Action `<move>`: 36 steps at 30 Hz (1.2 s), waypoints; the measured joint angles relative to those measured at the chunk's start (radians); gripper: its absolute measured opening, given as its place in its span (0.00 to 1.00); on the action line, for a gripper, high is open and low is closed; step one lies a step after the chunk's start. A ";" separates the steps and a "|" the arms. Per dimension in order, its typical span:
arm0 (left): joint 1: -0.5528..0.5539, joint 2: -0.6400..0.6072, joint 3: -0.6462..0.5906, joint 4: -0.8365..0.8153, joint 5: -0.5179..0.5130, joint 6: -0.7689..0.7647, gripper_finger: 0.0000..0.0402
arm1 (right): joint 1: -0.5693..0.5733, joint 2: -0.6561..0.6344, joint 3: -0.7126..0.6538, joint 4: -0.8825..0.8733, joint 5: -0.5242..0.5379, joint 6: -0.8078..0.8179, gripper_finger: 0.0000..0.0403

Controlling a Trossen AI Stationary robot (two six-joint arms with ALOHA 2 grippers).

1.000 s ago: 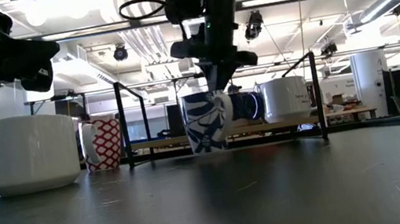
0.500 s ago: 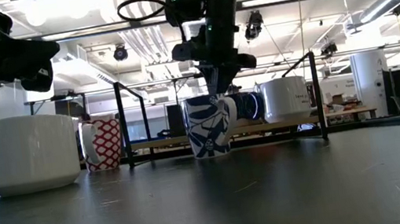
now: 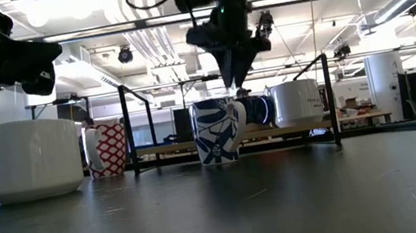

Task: Place coffee mugs
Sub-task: Put the right blue mug on the shelf aligned with the other dark blue mug

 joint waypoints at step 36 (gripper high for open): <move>0.000 0.000 0.000 0.000 0.000 0.000 0.00 | 0.255 -0.012 -0.212 0.043 0.136 0.056 0.42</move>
